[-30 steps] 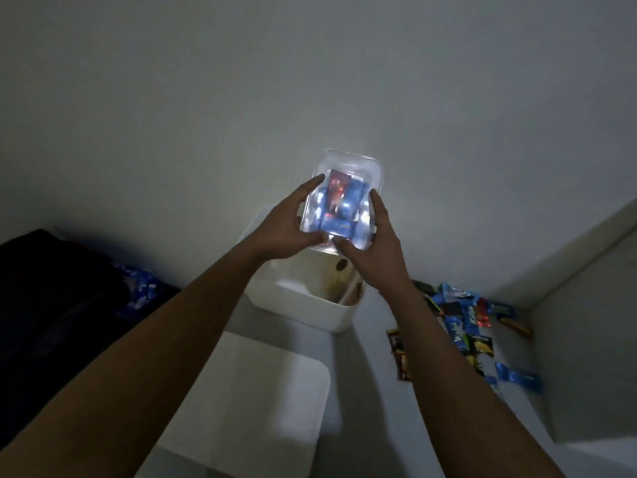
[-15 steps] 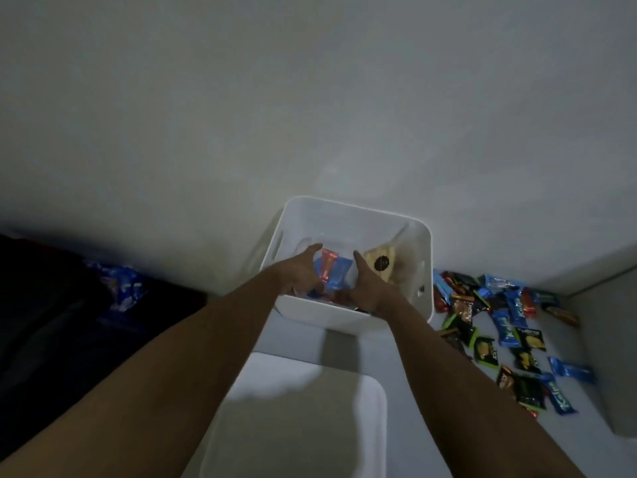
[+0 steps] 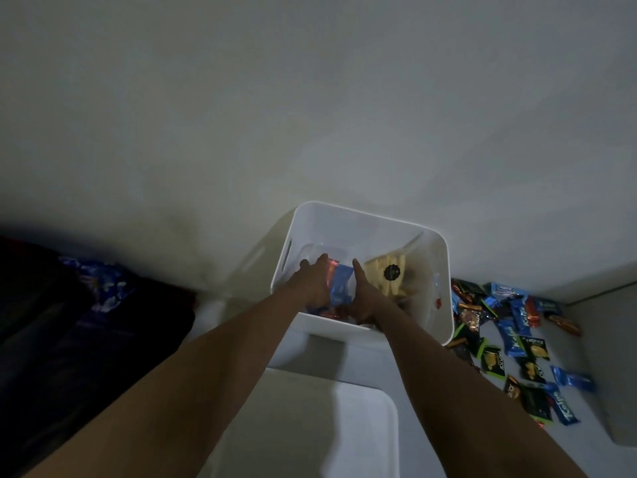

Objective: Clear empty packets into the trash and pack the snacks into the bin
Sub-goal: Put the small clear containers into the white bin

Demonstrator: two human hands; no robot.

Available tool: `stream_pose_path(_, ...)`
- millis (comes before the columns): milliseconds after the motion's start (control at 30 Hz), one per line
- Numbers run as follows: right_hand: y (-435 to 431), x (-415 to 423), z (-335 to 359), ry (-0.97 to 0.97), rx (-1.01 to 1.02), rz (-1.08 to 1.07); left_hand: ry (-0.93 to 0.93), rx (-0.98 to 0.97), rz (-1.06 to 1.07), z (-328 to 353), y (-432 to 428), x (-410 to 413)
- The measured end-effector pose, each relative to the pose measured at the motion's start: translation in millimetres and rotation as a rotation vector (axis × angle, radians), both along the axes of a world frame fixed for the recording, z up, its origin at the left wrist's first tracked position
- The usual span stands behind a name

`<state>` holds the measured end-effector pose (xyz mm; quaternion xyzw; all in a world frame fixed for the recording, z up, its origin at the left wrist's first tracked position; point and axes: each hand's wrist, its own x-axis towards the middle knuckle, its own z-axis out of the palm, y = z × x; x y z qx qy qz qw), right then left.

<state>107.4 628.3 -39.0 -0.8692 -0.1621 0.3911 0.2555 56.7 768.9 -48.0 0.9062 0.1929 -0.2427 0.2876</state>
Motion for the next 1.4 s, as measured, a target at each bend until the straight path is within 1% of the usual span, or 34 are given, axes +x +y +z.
stream_pose_path(33,1,1,0,0.004,-0.005,0.003,-0.077,0.062,0.004,8,0,-4)
stream_pose_path(67,2,1,0,0.004,-0.013,0.005,-0.187,0.172,-0.027,14,-1,-8)
stream_pose_path(133,5,3,1,0.003,-0.030,0.025,-0.480,0.429,-0.079,27,6,-18)
stream_pose_path(167,6,4,0,0.007,-0.034,0.033,-0.570,0.528,-0.087,31,11,-22)
stream_pose_path(200,8,4,0,0.018,-0.038,0.034,-0.627,0.581,-0.080,29,17,-25)
stream_pose_path(233,10,4,0,0.029,-0.041,0.034,-0.615,0.592,-0.070,28,24,-29)
stream_pose_path(300,14,4,-1,0.036,-0.044,0.041,-0.527,0.463,-0.020,24,31,-33)
stream_pose_path(367,19,3,-1,0.031,-0.042,0.048,-0.483,0.330,0.041,23,31,-36)
stream_pose_path(433,25,0,0,0.025,-0.037,0.046,-0.515,0.265,0.088,24,29,-36)
stream_pose_path(500,31,-3,-1,0.022,-0.015,0.050,-0.533,0.243,0.115,25,27,-36)
stream_pose_path(733,38,-11,-2,-0.005,-0.020,0.087,-0.529,0.247,0.156,31,24,-38)
stream_pose_path(800,37,-11,-1,0.035,0.020,0.123,-0.518,0.263,0.157,33,24,-38)
stream_pose_path(867,34,-11,1,0.046,0.052,0.105,-0.508,0.302,0.131,35,25,-37)
stream_pose_path(1000,16,-8,20,-0.058,0.041,0.130,-0.462,0.436,0.085,37,29,-32)
stream_pose_path(1067,2,0,32,-0.138,0.071,0.088,-0.443,0.485,0.104,41,21,-26)
stream_pose_path(1233,-53,35,60,-0.361,0.230,-0.173,-0.582,0.375,0.089,68,-38,11)
stream_pose_path(1333,-108,61,79,-0.435,0.289,-0.313,-0.702,0.305,0.044,86,-97,36)
stream_pose_path(1400,-153,76,81,-0.466,0.287,-0.351,-0.800,0.246,0.014,93,-143,50)
